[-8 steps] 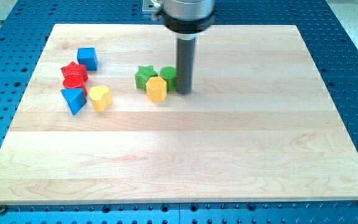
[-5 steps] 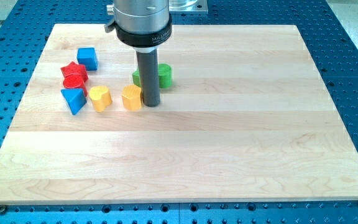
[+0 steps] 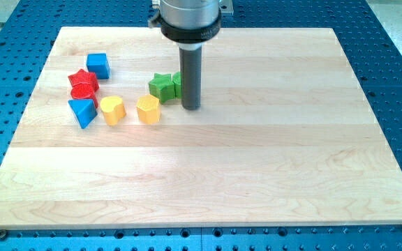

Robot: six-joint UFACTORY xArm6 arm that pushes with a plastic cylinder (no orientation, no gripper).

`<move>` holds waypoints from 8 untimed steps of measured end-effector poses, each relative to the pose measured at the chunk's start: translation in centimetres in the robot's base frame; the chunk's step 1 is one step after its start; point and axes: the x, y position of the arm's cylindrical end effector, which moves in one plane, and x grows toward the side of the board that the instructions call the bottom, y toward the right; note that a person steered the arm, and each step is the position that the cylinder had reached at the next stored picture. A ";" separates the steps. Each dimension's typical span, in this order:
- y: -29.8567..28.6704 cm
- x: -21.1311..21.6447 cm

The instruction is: Place the green blocks at the top right of the hexagon

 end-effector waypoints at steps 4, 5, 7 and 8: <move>-1.4 -5.4; -1.9 -5.7; -1.1 -13.6; -11.9 -14.3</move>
